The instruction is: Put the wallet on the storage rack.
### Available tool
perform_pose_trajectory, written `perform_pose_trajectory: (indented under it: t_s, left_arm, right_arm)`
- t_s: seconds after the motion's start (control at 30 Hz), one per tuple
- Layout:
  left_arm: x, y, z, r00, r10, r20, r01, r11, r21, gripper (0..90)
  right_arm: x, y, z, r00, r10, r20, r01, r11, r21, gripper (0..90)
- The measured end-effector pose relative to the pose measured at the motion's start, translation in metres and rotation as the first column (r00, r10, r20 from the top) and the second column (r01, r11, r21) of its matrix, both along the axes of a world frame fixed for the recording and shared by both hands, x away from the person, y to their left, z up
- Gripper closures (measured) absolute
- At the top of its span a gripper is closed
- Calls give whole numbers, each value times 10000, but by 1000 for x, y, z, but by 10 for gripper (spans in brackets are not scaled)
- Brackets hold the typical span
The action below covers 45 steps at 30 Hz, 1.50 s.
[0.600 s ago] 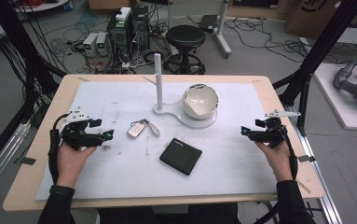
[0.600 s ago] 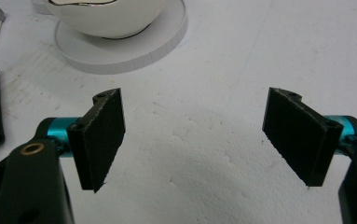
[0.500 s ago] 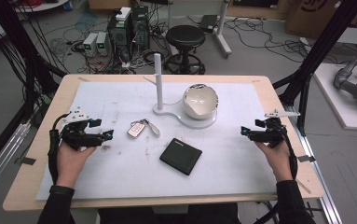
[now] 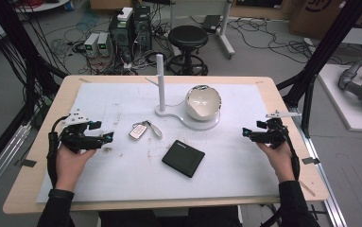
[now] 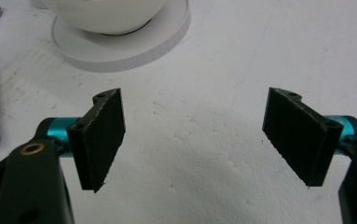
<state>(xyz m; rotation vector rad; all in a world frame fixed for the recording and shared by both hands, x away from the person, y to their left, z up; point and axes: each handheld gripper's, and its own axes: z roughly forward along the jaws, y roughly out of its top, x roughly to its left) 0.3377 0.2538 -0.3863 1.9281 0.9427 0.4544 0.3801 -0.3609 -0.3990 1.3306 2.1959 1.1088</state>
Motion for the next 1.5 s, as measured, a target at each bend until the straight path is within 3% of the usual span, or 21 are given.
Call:
perform_pose_trajectory:
  t_s: [0.6,0.8,1.03,1.13,1.27,1.33,1.37,1.4,1.5]
  left_arm:
    - [1,-7,2,9998,-205,-6,205,9998,74,288]
    - [4,-20,0,9989,-465,-28,465,9989,96,288]
    - [8,-43,-4,9936,-1120,-168,1126,9931,336,299]
    - [5,-56,-5,9862,-1640,-215,1646,9860,276,302]
    - [4,-63,-5,9836,-1794,-206,1800,9832,318,302]
    - [5,-64,-6,9832,-1811,-210,1817,9828,326,302]
    - [6,-63,-7,9838,-1777,-226,1785,9831,397,302]
    - [6,-61,-8,9855,-1683,-228,1691,9849,382,301]
    - [8,-55,-9,9895,-1427,-226,1433,9894,251,300]
  right_arm:
    - [-4,-1,2,10000,26,38,-26,10000,21,218]
    - [-7,0,2,10000,51,16,-51,10000,30,219]
    - [-8,0,1,9999,156,27,-156,9999,-19,221]
    - [-9,3,0,9992,394,13,-394,9992,-30,240]
    - [-9,5,-1,9978,663,28,-663,9978,3,253]
    - [-13,12,-1,9931,1168,124,-1170,9931,101,270]
    - [-13,12,-1,9931,1168,124,-1170,9931,101,270]
    - [-16,20,-1,9859,1668,145,-1669,9860,36,272]
    - [-19,29,-2,9786,2052,161,-2052,9787,-32,309]
